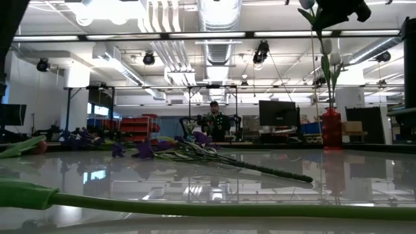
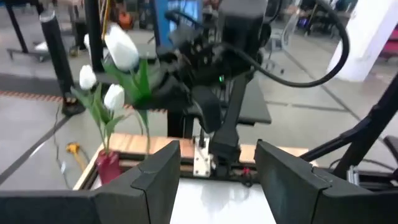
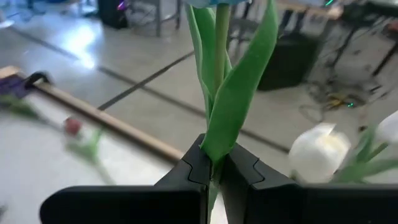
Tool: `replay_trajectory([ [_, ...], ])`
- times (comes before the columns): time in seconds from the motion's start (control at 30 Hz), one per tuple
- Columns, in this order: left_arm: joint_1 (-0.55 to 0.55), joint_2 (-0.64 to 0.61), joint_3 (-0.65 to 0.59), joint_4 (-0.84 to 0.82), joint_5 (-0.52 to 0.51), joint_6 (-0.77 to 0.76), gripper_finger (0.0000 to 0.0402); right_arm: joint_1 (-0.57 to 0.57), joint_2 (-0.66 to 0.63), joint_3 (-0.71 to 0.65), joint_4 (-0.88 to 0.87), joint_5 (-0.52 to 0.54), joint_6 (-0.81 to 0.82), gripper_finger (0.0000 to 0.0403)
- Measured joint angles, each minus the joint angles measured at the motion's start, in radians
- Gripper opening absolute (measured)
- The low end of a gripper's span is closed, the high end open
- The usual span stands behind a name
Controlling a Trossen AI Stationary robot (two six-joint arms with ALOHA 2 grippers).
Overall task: Sort flowers into vase by color
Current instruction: Put the top white tulip into the red flower vase
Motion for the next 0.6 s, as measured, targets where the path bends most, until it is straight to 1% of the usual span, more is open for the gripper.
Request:
replay_trajectory([
  [0.1, -0.002, 0.042, 0.094, -0.087, 0.04, 0.02, 0.0194, -0.073, -0.012, -0.01, 0.094, -0.003, -0.093, 0.0013],
  [0.2, -0.004, 0.051, 0.142, -0.11, 0.081, 0.022, 0.0194, -0.138, -0.021, 0.018, 0.065, -0.027, -0.11, 0.0013],
  [0.3, -0.003, 0.047, 0.162, -0.114, 0.082, 0.034, 0.0194, -0.2, -0.022, 0.059, -0.018, -0.026, -0.11, 0.0013],
  [0.4, -0.002, 0.042, 0.173, -0.126, 0.081, 0.049, 0.0194, -0.252, -0.022, 0.086, -0.028, -0.022, -0.112, 0.0013],
  [0.5, -0.003, 0.035, 0.174, -0.127, 0.083, 0.059, 0.0194, -0.298, -0.022, 0.092, 0.0, -0.015, -0.137, 0.0013],
  [0.6, -0.002, 0.033, 0.172, -0.129, 0.104, 0.065, 0.0194, -0.357, -0.023, 0.058, 0.101, -0.016, -0.169, 0.0013],
])
